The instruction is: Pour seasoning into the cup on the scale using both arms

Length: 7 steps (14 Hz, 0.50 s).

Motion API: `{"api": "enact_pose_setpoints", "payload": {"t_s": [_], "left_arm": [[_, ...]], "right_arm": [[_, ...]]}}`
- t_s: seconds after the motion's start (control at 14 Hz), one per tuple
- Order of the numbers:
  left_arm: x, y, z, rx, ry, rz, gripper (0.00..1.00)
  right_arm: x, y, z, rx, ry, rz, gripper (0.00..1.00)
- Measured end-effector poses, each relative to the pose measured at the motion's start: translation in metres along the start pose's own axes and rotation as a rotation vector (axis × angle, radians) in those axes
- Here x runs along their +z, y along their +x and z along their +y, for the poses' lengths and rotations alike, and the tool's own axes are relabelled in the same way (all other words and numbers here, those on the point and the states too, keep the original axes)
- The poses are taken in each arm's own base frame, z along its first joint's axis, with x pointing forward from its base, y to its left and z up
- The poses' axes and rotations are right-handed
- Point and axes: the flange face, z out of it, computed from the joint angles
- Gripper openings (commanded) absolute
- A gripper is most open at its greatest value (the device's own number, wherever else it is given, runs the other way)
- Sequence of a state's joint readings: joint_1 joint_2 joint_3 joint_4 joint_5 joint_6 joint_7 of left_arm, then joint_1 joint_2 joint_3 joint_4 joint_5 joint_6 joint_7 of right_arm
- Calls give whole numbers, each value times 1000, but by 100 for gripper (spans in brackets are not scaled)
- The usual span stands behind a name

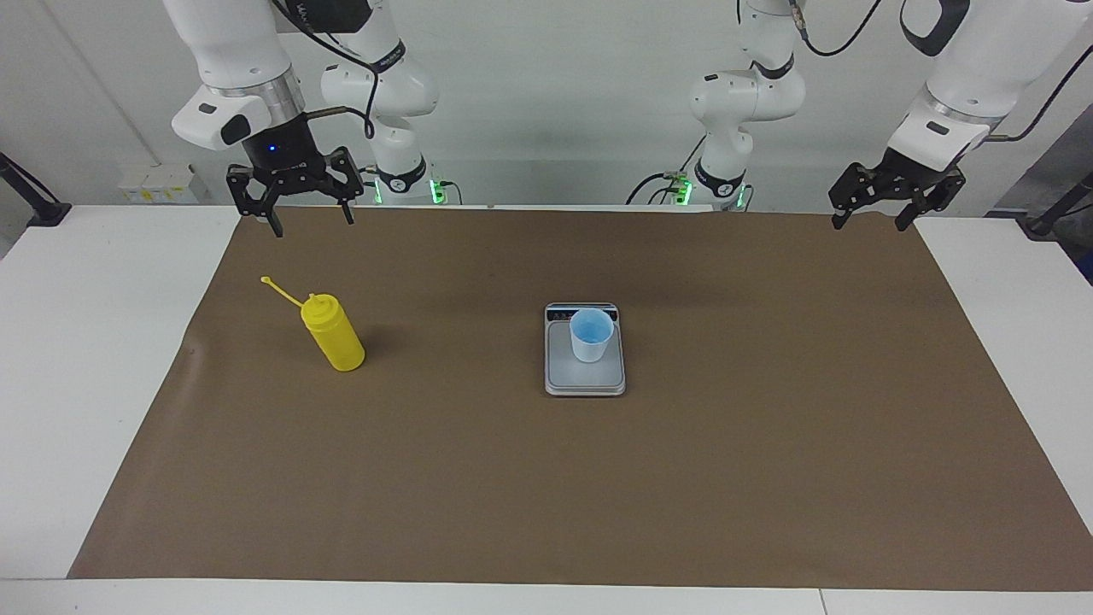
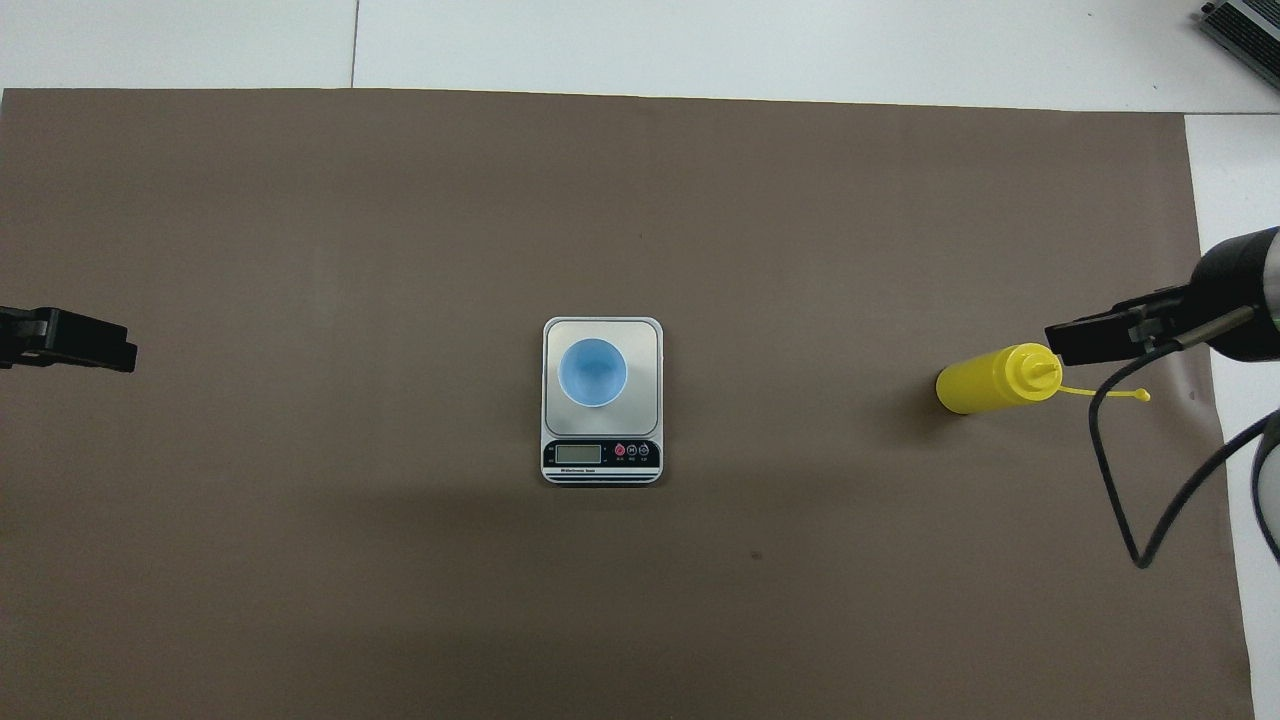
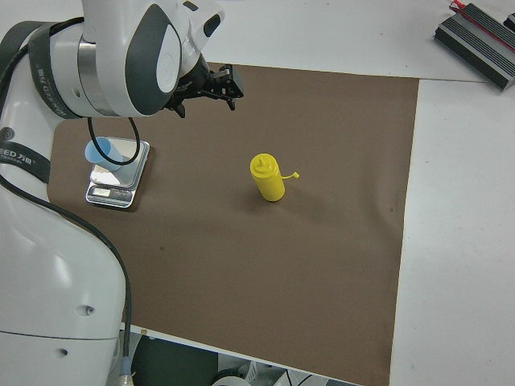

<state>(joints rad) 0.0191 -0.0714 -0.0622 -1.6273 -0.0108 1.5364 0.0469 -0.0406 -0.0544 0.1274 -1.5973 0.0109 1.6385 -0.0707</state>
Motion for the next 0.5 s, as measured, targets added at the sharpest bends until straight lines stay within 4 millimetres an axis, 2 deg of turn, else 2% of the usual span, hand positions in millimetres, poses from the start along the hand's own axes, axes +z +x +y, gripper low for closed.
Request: {"api": "enact_pose_setpoints", "payload": {"t_s": [0.29, 0.5], "left_arm": [[0, 0, 0, 0, 0, 0, 100], [0, 0, 0, 0, 0, 0, 100]], "right_arm": [[0, 4, -2, 98, -39, -12, 100], [5, 7, -16, 172, -74, -22, 100]]}}
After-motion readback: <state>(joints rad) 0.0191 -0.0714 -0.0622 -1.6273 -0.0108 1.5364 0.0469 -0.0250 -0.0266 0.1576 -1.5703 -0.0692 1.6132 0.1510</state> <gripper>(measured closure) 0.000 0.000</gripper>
